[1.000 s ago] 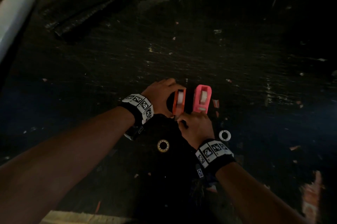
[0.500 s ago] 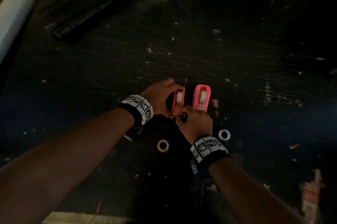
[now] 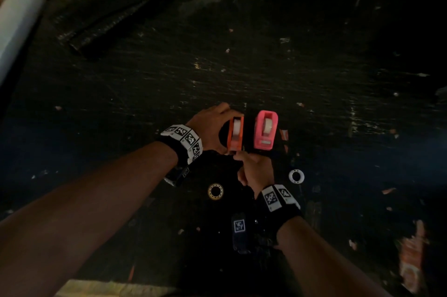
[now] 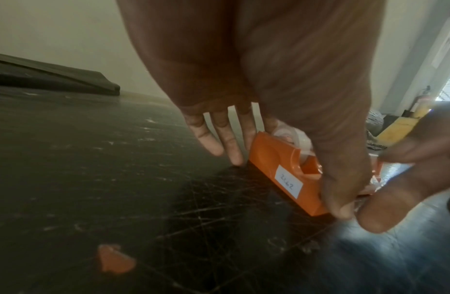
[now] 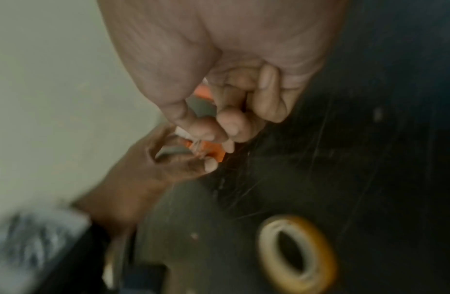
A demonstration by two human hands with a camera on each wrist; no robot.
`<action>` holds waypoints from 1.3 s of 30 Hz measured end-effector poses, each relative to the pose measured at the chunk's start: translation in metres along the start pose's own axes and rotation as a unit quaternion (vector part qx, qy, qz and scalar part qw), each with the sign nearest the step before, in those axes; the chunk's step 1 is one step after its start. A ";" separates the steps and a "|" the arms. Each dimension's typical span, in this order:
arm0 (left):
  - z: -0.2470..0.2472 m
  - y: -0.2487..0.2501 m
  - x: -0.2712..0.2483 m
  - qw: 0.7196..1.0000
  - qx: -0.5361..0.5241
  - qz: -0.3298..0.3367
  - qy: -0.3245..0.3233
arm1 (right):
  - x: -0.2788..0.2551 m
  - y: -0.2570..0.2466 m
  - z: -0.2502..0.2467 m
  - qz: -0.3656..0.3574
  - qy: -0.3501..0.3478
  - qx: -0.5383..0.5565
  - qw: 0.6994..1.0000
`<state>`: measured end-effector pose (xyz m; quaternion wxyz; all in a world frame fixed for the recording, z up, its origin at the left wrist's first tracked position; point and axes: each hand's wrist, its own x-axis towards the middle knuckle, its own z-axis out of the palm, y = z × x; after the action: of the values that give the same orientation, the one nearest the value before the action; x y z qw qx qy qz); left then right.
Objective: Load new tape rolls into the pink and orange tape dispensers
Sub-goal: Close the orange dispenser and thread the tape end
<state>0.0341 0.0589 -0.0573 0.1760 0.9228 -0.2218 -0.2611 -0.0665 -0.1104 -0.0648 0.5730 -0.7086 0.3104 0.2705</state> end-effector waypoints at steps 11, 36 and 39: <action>-0.003 0.003 -0.002 1.000 -0.003 0.000 -0.004 | 0.011 -0.004 0.007 0.101 -0.017 0.137 0.985; 0.000 0.000 -0.001 1.000 0.004 0.003 0.005 | 0.020 0.019 0.021 0.058 0.033 0.071 0.995; 0.001 0.000 -0.001 1.000 0.001 0.001 0.005 | 0.024 0.020 0.020 0.052 0.052 0.046 0.996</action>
<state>0.0330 0.0594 -0.0574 0.1764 0.9241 -0.2223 -0.2559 -0.0655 -0.0973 -0.0993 0.5733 -0.6774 0.3884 0.2484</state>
